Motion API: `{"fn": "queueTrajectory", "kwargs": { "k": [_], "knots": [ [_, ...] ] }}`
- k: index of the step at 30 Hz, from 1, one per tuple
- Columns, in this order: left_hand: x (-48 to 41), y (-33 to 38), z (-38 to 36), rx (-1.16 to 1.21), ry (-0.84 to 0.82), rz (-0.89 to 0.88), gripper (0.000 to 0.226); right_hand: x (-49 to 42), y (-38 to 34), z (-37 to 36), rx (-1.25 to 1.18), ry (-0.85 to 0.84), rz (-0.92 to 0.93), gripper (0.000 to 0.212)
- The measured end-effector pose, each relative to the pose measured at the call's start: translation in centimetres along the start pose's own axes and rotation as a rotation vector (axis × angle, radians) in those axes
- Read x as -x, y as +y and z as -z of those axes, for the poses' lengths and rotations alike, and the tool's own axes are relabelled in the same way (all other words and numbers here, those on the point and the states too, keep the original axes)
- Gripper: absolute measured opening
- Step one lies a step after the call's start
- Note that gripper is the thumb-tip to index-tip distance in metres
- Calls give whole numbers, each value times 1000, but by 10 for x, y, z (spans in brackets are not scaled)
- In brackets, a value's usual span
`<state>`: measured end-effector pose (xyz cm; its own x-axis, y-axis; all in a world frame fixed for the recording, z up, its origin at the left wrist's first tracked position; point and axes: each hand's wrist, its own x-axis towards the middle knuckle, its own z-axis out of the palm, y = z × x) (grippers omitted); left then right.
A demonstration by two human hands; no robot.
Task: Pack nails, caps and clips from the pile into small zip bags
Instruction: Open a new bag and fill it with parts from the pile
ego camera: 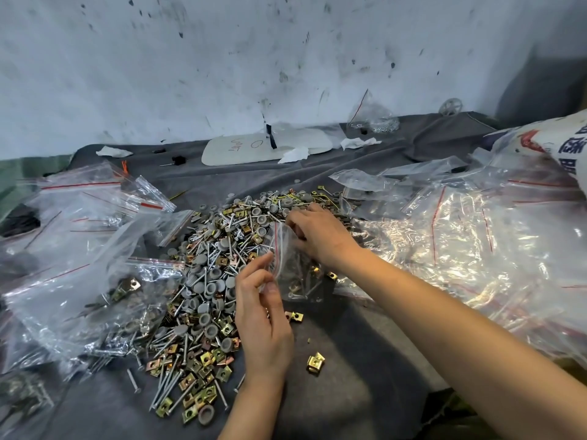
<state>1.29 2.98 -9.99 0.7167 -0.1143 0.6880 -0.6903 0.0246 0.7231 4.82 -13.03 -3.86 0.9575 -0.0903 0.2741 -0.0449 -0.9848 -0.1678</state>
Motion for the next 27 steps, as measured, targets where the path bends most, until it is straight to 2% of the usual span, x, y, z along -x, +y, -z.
{"fn": "queueTrajectory", "kwargs": {
  "k": [3,8,12,16,19,23,27],
  "knots": [
    [0,0,0,-9,-1,-10,20,1,-1,0,-17,35,-12,27],
    [1,0,1,-10,-8,0,16,-3,-5,-4,61,21,44,30],
    [0,0,0,-1,-4,9,16,-1,-4,-8,12,30,33,29],
    [1,-1,0,-12,-2,3,16,4,0,-9,-121,52,-7,8],
    [1,-1,0,-6,-2,16,15,7,3,-6,-246,61,-79,19],
    [1,-2,0,-12,0,3,13,10,5,-10,-197,-5,-64,22],
    [1,-2,0,2,2,7,14,9,1,-13,-357,108,-138,18]
  ]
}}
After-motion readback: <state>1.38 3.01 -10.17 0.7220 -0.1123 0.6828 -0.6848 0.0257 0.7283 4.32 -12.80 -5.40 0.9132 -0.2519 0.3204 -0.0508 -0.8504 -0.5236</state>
